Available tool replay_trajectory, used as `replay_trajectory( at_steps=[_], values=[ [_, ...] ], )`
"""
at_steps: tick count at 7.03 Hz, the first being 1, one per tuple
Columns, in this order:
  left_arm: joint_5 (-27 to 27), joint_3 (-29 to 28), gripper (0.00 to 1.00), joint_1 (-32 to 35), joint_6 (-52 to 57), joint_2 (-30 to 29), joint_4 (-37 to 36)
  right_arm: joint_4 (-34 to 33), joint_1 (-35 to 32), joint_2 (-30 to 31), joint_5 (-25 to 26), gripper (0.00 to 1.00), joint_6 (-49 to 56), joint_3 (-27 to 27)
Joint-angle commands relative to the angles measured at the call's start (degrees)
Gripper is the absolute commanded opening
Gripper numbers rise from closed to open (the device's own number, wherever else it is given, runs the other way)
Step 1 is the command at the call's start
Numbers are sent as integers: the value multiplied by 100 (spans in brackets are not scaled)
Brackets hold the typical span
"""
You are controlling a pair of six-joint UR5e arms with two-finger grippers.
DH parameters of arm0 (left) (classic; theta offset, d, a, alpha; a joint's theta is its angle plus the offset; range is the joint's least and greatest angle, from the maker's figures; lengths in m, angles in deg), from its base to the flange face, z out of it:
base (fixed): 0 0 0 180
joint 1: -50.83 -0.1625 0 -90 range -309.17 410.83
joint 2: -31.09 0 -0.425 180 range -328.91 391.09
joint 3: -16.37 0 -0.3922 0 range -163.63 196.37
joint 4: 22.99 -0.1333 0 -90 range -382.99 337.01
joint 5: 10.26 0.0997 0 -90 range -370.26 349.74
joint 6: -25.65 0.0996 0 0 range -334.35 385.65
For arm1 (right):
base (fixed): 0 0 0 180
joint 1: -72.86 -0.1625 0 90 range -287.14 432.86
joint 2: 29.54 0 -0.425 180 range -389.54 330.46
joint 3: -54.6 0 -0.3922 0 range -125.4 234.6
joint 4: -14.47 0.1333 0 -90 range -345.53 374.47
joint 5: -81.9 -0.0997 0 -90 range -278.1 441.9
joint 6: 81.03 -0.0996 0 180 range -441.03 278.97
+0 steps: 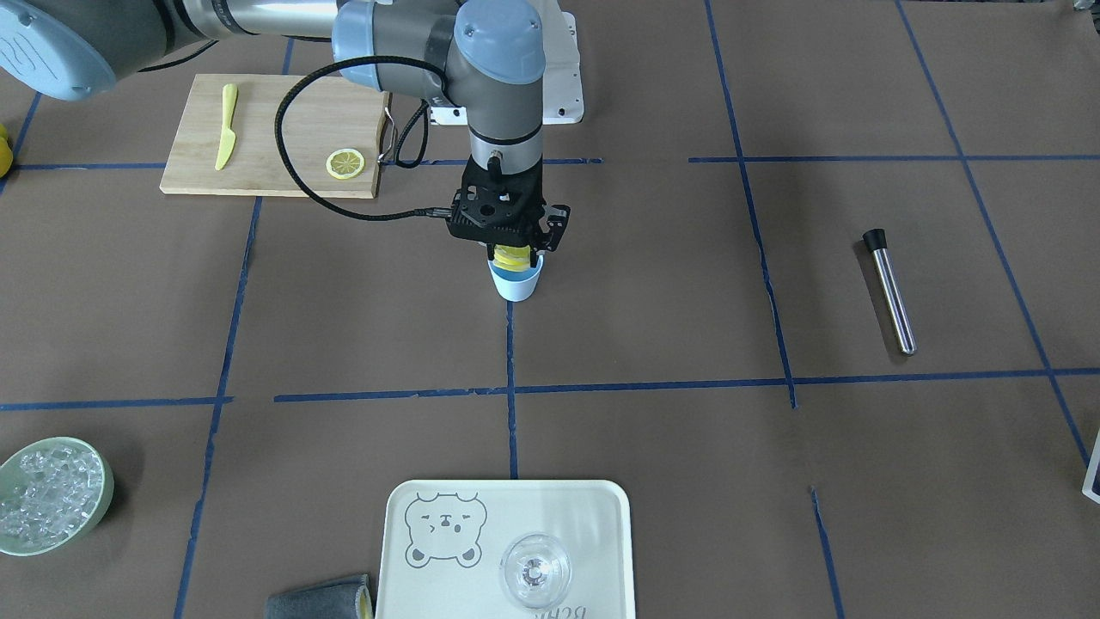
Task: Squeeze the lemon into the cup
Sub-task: 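Lower the lemon slice into the blue cup and open the right gripper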
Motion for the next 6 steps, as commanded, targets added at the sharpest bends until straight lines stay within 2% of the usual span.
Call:
replay_trajectory(
  at_steps=[1, 5, 6],
  values=[
    [0, -1, 100, 0, 1, 1, 0, 8, 132, 2, -6, 59, -5, -43],
    [0, -10, 100, 0, 1, 1, 0, -18, 150, 46, -14, 60, -58, -43],
    [0, -19, 100, 0, 1, 1, 9, -27, 150, 46, -14, 69, -49, -43]
  ],
)
